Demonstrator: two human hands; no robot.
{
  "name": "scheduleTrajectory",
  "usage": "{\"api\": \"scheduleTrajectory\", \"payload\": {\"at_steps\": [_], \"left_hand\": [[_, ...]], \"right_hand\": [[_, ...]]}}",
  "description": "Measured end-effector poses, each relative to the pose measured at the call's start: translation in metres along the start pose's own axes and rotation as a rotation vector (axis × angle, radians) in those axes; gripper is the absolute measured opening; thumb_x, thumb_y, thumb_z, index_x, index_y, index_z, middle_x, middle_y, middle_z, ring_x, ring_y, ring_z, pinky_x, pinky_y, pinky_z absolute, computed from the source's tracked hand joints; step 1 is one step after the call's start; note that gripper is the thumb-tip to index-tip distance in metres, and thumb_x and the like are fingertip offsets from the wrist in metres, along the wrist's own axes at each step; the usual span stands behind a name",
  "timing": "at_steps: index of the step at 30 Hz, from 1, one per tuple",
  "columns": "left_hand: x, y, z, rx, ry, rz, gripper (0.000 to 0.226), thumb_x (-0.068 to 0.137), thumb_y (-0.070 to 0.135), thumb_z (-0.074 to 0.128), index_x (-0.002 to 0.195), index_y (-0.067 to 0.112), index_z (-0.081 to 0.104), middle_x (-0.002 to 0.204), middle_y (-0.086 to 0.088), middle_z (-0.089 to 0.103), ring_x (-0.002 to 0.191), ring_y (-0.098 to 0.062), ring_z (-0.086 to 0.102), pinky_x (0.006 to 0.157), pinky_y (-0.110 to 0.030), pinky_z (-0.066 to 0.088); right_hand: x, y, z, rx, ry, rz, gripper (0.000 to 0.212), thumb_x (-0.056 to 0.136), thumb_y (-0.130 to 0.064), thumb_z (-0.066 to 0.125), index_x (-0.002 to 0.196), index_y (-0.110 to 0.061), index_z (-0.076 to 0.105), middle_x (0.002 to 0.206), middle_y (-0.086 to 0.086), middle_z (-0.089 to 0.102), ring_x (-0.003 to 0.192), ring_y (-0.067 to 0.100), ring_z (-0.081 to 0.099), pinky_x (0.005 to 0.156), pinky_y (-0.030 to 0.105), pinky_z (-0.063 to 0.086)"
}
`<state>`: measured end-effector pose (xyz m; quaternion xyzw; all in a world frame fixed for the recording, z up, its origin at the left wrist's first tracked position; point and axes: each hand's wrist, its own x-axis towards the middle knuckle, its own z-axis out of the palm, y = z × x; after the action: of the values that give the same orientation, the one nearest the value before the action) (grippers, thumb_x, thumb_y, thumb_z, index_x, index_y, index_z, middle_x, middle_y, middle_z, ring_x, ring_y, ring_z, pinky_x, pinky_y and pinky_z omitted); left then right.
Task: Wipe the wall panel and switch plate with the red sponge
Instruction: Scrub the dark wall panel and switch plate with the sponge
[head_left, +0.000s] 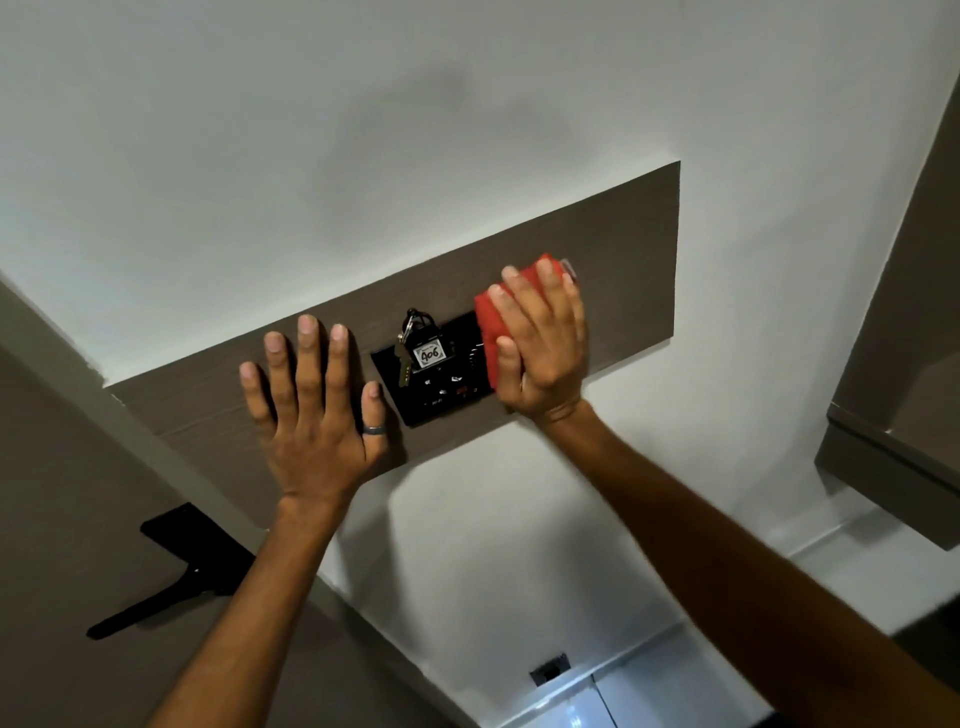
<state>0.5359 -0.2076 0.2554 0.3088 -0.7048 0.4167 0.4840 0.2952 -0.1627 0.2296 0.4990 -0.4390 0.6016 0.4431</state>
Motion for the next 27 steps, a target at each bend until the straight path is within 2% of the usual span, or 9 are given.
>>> {"api": "scheduleTrajectory", "payload": {"at_steps": [2,6,9,13,16,19,23,26,27], "left_hand": [[0.000,0.000,-0.001,-0.001,0.003,0.000,0.062,0.103,0.036,0.046,0.158,0.011,0.032,0.162,-0.014,0.029,0.157,-0.026,0.004,0.127,-0.050,0.007],[-0.002,-0.001,0.000,-0.008,0.005,0.013,0.063,0.103,0.036,0.045,0.159,0.011,0.029,0.162,-0.015,0.029,0.157,-0.026,0.003,0.127,-0.049,0.006],[-0.001,0.001,0.002,0.018,0.013,-0.006,0.064,0.102,0.035,0.044,0.160,0.012,0.027,0.162,-0.014,0.029,0.157,-0.026,0.004,0.127,-0.049,0.006],[-0.002,0.004,0.001,0.005,0.013,-0.009,0.063,0.103,0.036,0.043,0.159,0.011,0.028,0.164,-0.011,0.026,0.157,-0.026,0.004,0.127,-0.050,0.006],[-0.001,0.005,0.000,0.037,0.003,-0.012,0.063,0.103,0.036,0.042,0.160,0.012,0.028,0.165,-0.008,0.021,0.157,-0.027,0.006,0.128,-0.050,0.006],[-0.003,0.004,0.003,0.024,0.026,0.001,0.063,0.103,0.036,0.043,0.159,0.012,0.031,0.166,-0.009,0.022,0.157,-0.029,0.010,0.127,-0.051,0.009],[0.000,0.003,0.003,0.042,0.020,-0.010,0.061,0.102,0.037,0.042,0.158,0.012,0.033,0.168,-0.008,0.019,0.157,-0.029,0.010,0.127,-0.051,0.009],[0.000,0.005,0.002,0.009,0.022,-0.016,0.060,0.102,0.036,0.044,0.156,0.011,0.037,0.164,-0.011,0.027,0.157,-0.029,0.010,0.126,-0.052,0.011],[0.000,0.004,0.002,0.002,0.028,-0.012,0.060,0.102,0.036,0.044,0.156,0.011,0.037,0.162,-0.012,0.030,0.157,-0.029,0.011,0.126,-0.052,0.012]], "right_hand": [[-0.013,-0.028,0.007,-0.034,0.025,0.120,0.046,0.110,-0.034,0.037,0.144,-0.013,0.060,0.146,0.014,0.064,0.147,0.041,0.048,0.127,0.059,0.032],[-0.004,0.000,-0.003,0.003,-0.076,-0.208,0.047,0.107,-0.038,0.040,0.143,-0.015,0.062,0.144,0.013,0.065,0.143,0.040,0.052,0.124,0.060,0.037],[-0.009,-0.018,0.001,-0.050,-0.051,0.014,0.047,0.108,-0.038,0.040,0.143,-0.014,0.061,0.145,0.015,0.064,0.145,0.043,0.048,0.126,0.063,0.032],[-0.012,-0.006,-0.006,0.000,-0.106,-0.153,0.047,0.108,-0.037,0.040,0.144,-0.016,0.059,0.147,0.013,0.063,0.144,0.041,0.050,0.125,0.062,0.035],[-0.014,-0.024,-0.005,-0.034,-0.091,0.025,0.046,0.108,-0.036,0.044,0.148,-0.017,0.056,0.151,0.012,0.060,0.150,0.041,0.044,0.127,0.062,0.030],[-0.016,-0.011,-0.005,-0.018,-0.110,-0.148,0.047,0.108,-0.035,0.044,0.149,-0.018,0.056,0.152,0.010,0.059,0.149,0.039,0.046,0.127,0.060,0.031],[-0.007,-0.016,-0.007,-0.023,-0.087,0.066,0.047,0.109,-0.036,0.040,0.153,-0.020,0.051,0.154,0.010,0.056,0.153,0.038,0.040,0.130,0.060,0.025],[-0.012,-0.013,-0.007,-0.030,-0.156,-0.153,0.047,0.109,-0.038,0.039,0.151,-0.021,0.053,0.153,0.010,0.058,0.150,0.038,0.044,0.128,0.060,0.030],[-0.008,-0.007,-0.009,-0.019,-0.151,-0.126,0.047,0.109,-0.038,0.039,0.150,-0.020,0.054,0.151,0.012,0.059,0.149,0.039,0.045,0.127,0.061,0.031]]}}
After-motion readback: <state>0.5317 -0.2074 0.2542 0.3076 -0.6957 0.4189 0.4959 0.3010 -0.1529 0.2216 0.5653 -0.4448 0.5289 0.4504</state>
